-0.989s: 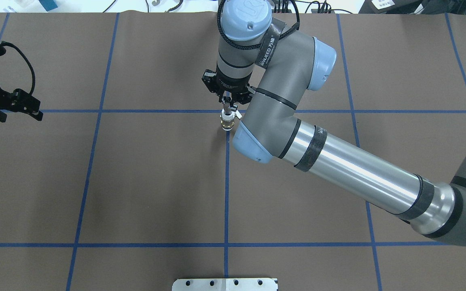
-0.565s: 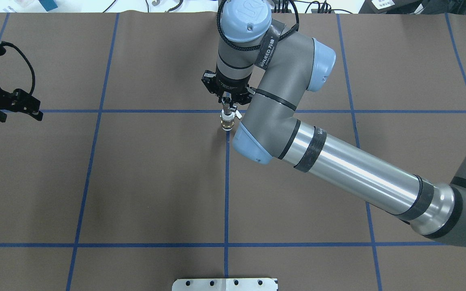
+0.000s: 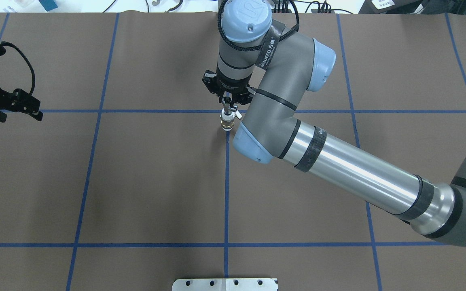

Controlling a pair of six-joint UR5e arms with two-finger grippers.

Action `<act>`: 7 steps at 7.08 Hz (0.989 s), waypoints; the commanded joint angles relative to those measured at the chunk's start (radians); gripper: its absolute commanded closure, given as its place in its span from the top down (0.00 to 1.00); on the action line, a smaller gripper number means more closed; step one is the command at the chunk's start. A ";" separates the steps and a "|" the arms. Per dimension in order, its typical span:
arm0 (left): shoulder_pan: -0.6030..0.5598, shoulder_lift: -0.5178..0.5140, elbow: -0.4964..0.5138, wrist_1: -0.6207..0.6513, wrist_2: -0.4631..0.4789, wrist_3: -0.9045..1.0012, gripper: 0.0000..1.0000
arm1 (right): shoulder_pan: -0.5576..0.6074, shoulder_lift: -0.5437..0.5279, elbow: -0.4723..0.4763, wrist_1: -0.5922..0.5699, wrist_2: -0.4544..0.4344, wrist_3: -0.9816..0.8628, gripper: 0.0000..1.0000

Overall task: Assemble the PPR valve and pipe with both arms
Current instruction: 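Lower the chrome fitting onto the valve top and press it on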

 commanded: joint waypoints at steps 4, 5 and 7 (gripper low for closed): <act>-0.002 0.000 0.001 0.000 0.000 -0.002 1.00 | -0.001 -0.003 -0.005 0.003 0.000 0.000 0.00; -0.002 0.000 0.000 0.000 0.000 -0.002 1.00 | -0.001 -0.003 -0.005 0.003 0.000 0.000 0.00; -0.002 -0.001 0.000 0.000 0.000 -0.002 1.00 | -0.005 -0.003 -0.030 0.041 0.000 0.001 0.00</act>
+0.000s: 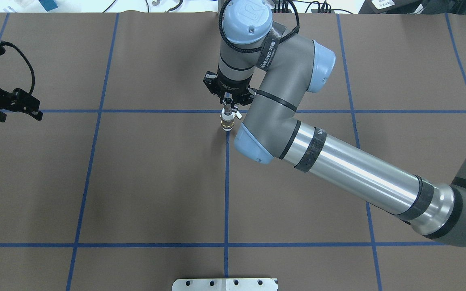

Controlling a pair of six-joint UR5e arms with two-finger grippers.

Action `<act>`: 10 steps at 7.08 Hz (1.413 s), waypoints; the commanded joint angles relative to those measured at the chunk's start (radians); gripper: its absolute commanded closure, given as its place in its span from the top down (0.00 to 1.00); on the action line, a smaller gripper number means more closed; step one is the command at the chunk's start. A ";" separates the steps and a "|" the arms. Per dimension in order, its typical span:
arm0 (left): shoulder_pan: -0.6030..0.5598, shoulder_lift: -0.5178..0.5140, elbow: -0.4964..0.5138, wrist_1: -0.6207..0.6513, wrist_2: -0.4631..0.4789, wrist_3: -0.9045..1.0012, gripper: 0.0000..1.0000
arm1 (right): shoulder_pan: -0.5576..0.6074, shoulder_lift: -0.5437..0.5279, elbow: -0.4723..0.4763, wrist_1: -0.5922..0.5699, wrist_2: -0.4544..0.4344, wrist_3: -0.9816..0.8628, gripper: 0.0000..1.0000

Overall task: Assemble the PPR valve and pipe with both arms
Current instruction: 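Lower the chrome fitting onto the valve top and press it on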

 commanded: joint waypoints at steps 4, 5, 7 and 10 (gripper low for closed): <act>0.000 0.000 0.000 0.000 0.000 0.000 1.00 | -0.003 0.000 -0.016 0.022 -0.002 0.001 0.00; 0.000 0.000 0.000 0.000 0.000 0.000 1.00 | -0.003 0.000 -0.016 0.023 0.000 0.001 0.00; 0.000 0.000 0.000 0.000 0.000 0.000 1.00 | -0.003 -0.002 -0.016 0.022 0.000 -0.001 0.00; -0.003 0.000 -0.002 0.000 0.000 0.000 1.00 | -0.003 -0.002 -0.016 0.022 -0.002 -0.001 0.41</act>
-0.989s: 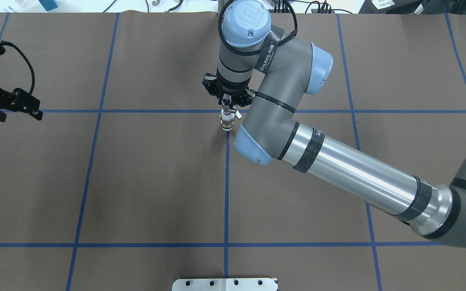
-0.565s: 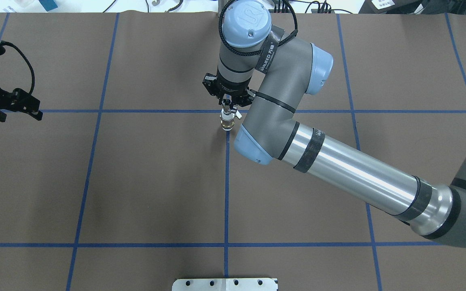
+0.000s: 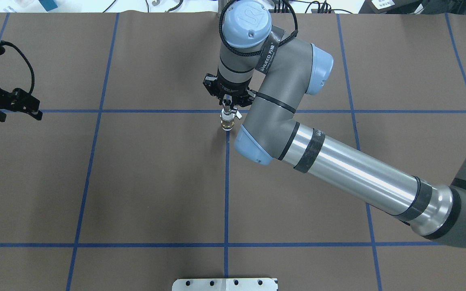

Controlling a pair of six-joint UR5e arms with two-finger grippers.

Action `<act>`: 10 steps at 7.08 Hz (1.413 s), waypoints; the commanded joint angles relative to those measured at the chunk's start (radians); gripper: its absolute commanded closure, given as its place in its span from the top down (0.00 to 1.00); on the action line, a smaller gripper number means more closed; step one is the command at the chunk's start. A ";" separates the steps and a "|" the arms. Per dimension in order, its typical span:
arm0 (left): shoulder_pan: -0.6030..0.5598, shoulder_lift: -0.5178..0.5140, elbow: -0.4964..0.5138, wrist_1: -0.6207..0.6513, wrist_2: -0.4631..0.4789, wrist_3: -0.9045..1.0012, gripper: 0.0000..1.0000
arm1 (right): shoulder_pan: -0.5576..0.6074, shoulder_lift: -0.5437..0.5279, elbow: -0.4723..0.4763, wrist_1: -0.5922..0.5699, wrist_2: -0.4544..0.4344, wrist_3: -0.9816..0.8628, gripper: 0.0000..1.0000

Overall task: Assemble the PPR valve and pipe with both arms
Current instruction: 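Open the right gripper and raise it off the assembled valve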

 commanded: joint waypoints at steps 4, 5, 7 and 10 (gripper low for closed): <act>-0.002 0.000 -0.003 0.002 -0.003 -0.002 1.00 | -0.001 -0.002 -0.002 0.000 0.001 0.000 0.59; -0.003 0.000 -0.003 0.002 -0.003 -0.002 1.00 | 0.000 0.000 -0.002 0.000 0.001 0.001 0.79; -0.026 -0.008 -0.009 0.015 -0.017 0.000 1.00 | 0.006 0.000 0.026 0.002 0.004 0.005 1.00; -0.118 0.006 -0.023 0.018 -0.049 0.122 1.00 | 0.098 -0.263 0.321 -0.009 0.077 -0.072 1.00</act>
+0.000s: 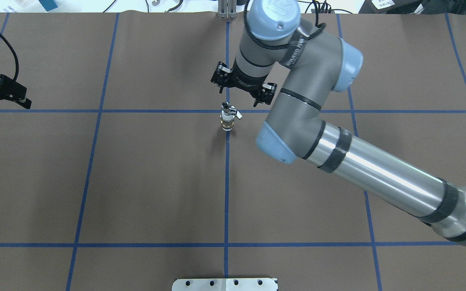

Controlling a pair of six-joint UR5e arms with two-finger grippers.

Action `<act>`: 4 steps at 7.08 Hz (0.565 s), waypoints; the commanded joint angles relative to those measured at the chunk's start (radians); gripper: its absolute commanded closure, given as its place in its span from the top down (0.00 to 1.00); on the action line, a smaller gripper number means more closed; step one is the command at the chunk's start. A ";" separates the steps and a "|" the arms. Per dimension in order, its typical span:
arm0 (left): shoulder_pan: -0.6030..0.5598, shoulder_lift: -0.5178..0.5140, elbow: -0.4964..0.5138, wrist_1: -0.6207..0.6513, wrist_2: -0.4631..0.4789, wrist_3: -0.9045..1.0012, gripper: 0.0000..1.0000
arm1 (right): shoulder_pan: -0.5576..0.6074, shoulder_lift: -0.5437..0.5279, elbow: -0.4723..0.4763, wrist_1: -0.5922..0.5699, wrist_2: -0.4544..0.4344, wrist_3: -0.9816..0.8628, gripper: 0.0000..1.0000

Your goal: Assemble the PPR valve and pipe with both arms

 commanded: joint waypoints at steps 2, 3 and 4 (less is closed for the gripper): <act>-0.146 0.084 0.012 0.002 -0.001 0.324 1.00 | 0.195 -0.351 0.264 -0.003 0.147 -0.280 1.00; -0.186 0.104 0.032 0.000 0.001 0.433 1.00 | 0.254 -0.475 0.303 0.000 0.168 -0.447 1.00; -0.228 0.113 0.062 0.000 0.001 0.521 1.00 | 0.337 -0.580 0.314 0.004 0.188 -0.634 1.00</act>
